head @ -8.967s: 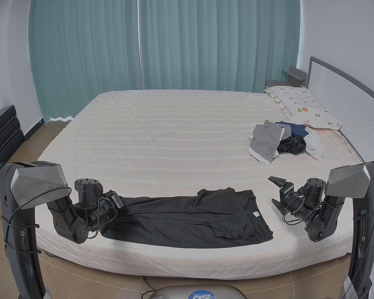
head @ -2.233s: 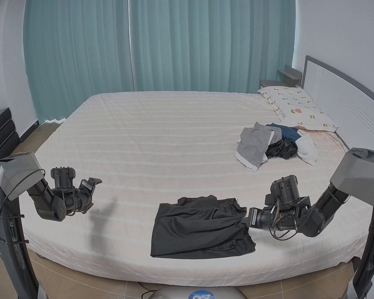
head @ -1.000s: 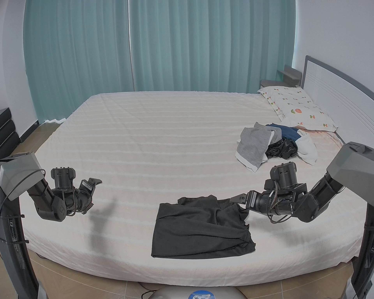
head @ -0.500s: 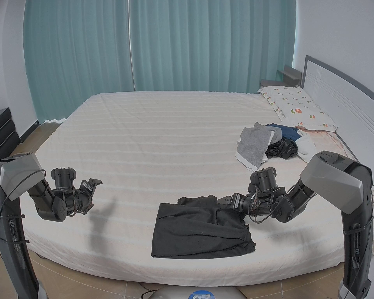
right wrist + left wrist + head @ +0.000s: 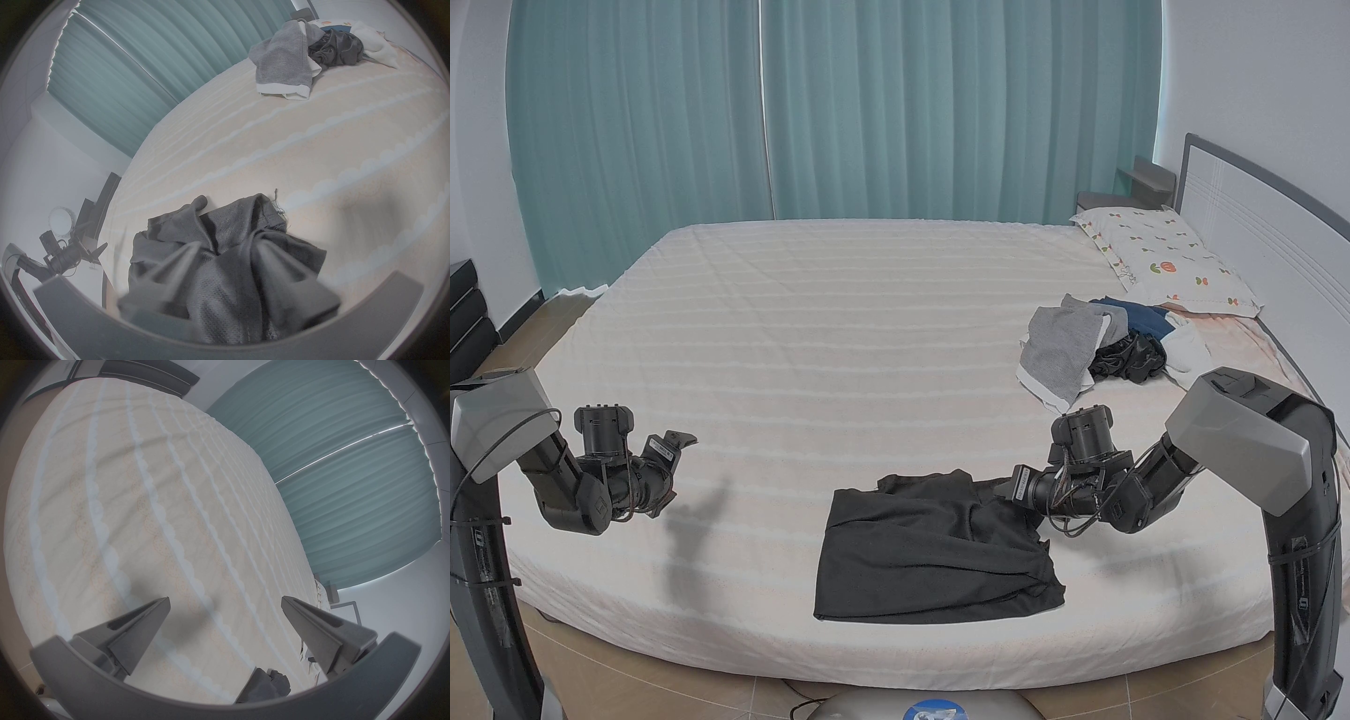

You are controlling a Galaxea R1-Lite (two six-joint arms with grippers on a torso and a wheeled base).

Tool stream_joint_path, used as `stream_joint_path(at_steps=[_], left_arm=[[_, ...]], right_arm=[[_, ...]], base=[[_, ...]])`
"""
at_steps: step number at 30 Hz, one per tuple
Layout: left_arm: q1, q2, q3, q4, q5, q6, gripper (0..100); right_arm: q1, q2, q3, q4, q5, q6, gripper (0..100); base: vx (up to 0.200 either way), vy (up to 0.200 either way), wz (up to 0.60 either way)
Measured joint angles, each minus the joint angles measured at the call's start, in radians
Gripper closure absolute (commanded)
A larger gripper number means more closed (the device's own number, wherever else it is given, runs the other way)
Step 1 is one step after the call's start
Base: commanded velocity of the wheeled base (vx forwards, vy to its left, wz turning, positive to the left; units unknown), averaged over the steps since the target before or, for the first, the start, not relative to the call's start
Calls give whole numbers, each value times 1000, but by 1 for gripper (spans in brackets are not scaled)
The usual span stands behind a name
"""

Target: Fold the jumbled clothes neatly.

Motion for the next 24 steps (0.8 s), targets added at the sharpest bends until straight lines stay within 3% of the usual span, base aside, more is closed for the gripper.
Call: stream_joint_path(at_steps=[13,24], left_arm=[[-1,1,0,0,0,0,0],[0,1,0,0,0,0,0]], right_arm=[[-53,-33,18,-10,-1,97,100],[-100,-53,25,1,-20,110,100]], base=[[0,0,0],[0,0,0]])
